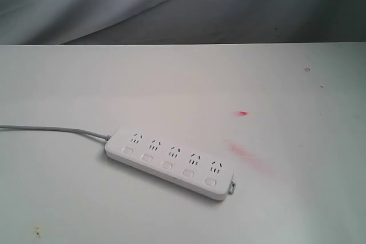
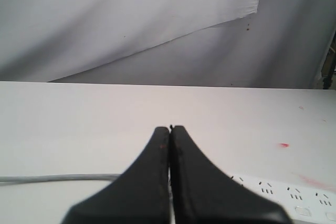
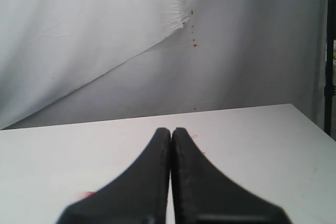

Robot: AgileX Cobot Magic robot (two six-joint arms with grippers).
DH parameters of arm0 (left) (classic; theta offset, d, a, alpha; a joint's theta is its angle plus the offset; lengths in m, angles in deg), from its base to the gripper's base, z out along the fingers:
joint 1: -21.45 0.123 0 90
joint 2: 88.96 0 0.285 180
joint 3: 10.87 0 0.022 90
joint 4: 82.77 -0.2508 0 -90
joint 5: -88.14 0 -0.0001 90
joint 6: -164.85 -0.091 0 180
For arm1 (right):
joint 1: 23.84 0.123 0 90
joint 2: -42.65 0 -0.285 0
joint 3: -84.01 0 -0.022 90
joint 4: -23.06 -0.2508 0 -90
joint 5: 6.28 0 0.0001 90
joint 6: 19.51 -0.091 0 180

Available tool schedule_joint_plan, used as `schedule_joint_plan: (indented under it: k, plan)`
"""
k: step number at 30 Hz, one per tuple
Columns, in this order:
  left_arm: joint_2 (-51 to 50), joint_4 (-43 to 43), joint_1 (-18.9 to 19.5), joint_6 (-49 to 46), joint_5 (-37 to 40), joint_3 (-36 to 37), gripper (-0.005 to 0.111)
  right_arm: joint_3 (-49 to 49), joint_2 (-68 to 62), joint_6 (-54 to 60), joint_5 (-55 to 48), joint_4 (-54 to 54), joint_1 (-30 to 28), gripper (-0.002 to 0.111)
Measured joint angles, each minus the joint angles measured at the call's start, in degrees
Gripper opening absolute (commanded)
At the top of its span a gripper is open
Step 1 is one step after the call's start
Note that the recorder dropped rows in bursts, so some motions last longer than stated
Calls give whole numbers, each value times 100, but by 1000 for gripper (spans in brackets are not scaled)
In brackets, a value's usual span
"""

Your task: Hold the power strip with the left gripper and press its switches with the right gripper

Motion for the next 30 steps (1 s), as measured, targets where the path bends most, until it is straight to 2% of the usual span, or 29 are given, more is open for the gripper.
schedule_joint_plan:
  k: [21,26,30]
  plan:
    - [166,-190,37,-56,22,0,0,0,0,0,0,0,0,0]
    - [799,-736,609,-98,578,0,0,0,0,0,0,0,0,0]
    - [901,-907,996,-109,918,0,0,0,0,0,0,0,0,0]
